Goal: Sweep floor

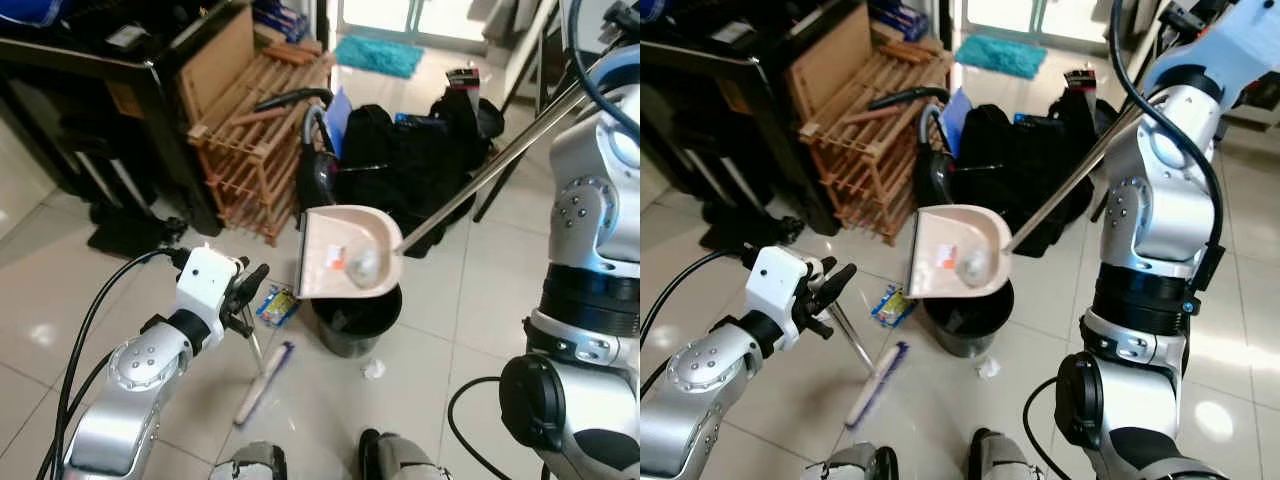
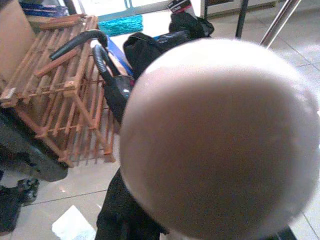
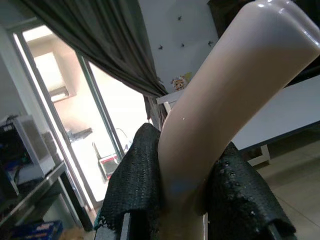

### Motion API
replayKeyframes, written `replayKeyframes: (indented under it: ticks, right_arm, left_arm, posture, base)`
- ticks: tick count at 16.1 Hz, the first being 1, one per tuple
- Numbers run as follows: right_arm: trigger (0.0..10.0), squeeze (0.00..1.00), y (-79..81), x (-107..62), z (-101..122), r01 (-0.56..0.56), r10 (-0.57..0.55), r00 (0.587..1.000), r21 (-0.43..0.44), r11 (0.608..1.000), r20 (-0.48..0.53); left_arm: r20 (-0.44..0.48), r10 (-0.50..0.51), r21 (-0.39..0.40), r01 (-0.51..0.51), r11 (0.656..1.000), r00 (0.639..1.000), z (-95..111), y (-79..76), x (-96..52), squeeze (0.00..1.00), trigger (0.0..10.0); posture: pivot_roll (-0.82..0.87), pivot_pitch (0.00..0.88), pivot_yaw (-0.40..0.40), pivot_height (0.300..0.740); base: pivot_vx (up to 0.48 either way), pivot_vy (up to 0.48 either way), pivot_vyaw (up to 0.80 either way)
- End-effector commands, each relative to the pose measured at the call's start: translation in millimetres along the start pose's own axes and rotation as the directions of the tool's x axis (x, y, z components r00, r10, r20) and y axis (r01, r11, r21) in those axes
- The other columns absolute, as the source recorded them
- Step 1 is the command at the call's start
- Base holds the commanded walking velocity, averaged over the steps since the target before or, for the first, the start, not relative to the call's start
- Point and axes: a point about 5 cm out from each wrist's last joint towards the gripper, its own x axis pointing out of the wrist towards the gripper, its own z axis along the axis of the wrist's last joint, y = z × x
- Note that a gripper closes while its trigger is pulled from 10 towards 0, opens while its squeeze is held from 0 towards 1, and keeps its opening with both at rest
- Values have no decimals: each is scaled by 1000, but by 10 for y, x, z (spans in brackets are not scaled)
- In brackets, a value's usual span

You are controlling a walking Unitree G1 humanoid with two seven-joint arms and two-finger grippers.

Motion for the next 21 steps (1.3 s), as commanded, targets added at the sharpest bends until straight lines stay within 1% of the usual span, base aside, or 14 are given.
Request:
replayKeyframes:
  ticks: [1,6,9,10,13,14,16,17,19,21]
  right_arm:
    - [10000,0,-12,24,149,2,-3,998,21,1000,69]
    - [10000,0,-52,74,191,-3,9,993,-50,999,119]
    - [10000,0,-48,87,247,-7,24,982,-92,996,186]
    - [10000,0,-24,80,266,-21,43,976,-106,994,215]
    - [10000,0,85,21,270,-93,118,961,-108,990,251]
    - [10000,0,140,-24,278,-129,160,947,-126,984,278]
    - [10000,0,260,-146,285,-207,257,906,-178,962,336]
    - [10000,0,290,-179,284,-226,280,895,-188,956,348]
    - [10000,0,390,-288,270,-291,353,858,-214,932,373]
    - [10000,0,500,-442,249,-369,437,811,-238,898,388]
  left_arm:
    - [4,10,9,-10,1000,1000,20,25,-34,0,10000]
    - [0,9,-1,-9,1000,1000,5,10,-53,0,10000]
    - [0,7,-6,-7,1000,1000,-2,-1,-64,0,10000]
    - [-1,7,-6,-7,1000,1000,-4,-2,-68,0,10000]
    - [1,9,-8,-9,1000,1000,0,-1,-64,0,10000]
    - [1,8,-9,-8,1000,1000,0,-3,-62,0,10000]
    - [3,6,-10,-6,1000,1000,2,-4,-59,0,10000]
    - [3,6,-10,-6,1000,1000,3,-3,-58,0,10000]
    - [5,6,-9,-6,1000,1000,6,-4,-57,0,10000]
    - [7,6,-8,-6,1000,1000,7,-3,-61,0,10000]
  posture:
    - [-9,173,13,740]
    - [-13,186,5,740]
    - [-13,187,3,740]
    - [-12,187,2,740]
    - [-12,188,3,740]
    - [-13,187,2,740]
    - [-14,188,2,740]
    - [-13,189,3,740]
    - [-12,188,4,740]
    - [-13,187,5,740]
  base:
    - [0,0,0]
    - [0,0,0]
    - [0,0,0]
    - [0,0,0]
    - [0,0,0]
    - [0,0,0]
    - [0,0,0]
    - [0,0,0]
    - [0,0,0]
    - [0,0,0]
